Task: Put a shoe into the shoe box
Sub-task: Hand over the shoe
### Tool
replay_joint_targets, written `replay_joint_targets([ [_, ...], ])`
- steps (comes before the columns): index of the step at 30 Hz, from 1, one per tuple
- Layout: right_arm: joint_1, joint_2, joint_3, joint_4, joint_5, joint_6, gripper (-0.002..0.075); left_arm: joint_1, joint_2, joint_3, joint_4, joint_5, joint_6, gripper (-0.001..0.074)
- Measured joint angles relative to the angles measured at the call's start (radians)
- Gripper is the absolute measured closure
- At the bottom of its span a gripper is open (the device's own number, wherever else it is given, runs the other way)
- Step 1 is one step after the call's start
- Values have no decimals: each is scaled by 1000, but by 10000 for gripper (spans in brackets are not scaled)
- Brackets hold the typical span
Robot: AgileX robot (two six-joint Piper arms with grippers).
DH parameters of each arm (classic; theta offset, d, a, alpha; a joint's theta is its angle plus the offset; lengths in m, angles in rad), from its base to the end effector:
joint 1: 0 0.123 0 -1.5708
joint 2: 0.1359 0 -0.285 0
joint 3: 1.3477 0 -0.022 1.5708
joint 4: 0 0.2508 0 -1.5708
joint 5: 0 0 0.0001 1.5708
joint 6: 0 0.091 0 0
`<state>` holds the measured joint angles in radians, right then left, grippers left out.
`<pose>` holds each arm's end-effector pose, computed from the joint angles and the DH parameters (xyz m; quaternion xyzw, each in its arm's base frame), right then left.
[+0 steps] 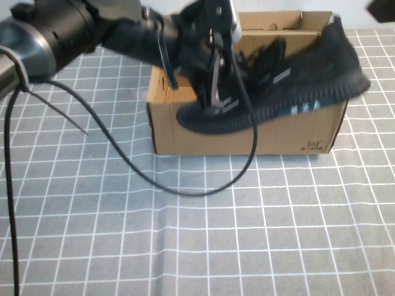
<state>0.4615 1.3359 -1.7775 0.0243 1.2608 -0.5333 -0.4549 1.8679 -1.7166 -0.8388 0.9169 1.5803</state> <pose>0.2183 0.1109 0.4913 -0.4369 0.8020 -0.0025 0.4074 0.3567 -0.2343 0.3358 0.6684 0.5809 -0.1809 0.4279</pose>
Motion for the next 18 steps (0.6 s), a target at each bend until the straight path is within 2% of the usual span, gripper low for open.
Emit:
replay_joint_targets([
  [4,0,-82,100,-46,1,135,734,-2,0,-75,21,-26,-22,713],
  [9,0,-178,238,-123,6,192,740,-2,-2,-135,26,1,-33,714],
  [18,0,-224,267,-162,-23,234,741,-2,-6,-144,34,116,-91,715],
])
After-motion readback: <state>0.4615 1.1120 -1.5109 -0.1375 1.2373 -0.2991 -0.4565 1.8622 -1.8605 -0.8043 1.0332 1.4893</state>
